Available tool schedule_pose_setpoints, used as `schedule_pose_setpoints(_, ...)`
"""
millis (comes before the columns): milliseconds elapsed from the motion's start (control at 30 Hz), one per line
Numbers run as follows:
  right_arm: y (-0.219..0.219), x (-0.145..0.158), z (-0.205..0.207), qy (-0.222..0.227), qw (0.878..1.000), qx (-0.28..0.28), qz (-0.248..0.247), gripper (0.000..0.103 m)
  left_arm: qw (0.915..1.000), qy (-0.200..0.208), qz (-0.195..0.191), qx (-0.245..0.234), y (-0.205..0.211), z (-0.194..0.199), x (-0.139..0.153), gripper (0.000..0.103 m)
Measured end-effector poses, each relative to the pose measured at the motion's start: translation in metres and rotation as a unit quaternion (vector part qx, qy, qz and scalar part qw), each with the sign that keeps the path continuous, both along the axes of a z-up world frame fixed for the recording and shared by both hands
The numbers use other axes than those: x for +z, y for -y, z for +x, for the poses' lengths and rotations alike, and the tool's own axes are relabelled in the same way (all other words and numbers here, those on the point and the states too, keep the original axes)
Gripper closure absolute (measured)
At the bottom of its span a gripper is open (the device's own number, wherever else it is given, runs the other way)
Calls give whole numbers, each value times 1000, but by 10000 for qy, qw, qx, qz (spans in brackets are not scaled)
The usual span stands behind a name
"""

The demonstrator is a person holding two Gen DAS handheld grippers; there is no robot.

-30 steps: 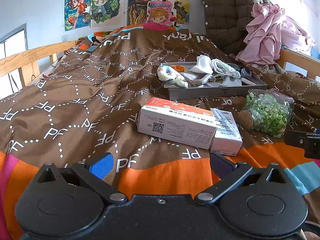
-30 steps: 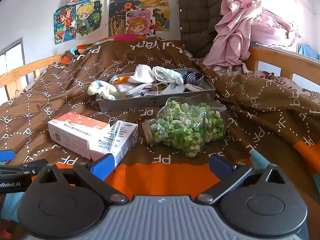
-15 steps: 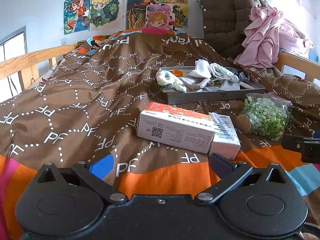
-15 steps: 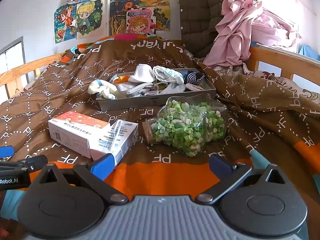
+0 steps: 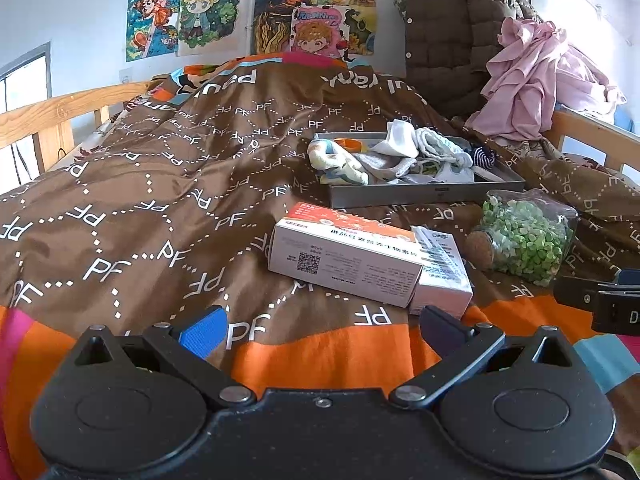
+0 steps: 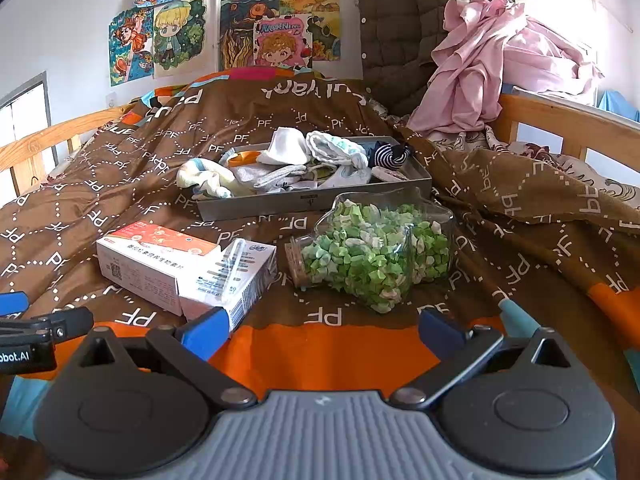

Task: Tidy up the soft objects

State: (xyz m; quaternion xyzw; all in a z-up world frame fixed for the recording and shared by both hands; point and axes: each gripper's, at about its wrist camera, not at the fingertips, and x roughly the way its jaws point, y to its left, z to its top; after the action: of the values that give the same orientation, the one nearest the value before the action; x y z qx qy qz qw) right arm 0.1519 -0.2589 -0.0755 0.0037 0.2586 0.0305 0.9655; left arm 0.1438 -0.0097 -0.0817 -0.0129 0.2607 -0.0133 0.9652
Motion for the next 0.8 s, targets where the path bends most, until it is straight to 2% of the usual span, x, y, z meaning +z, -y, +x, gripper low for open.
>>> schedule_pose_setpoints(800,0,-1,0,-9,10000,4,-5,0,10000,-48,-22,-17,-1,1,-1,1)
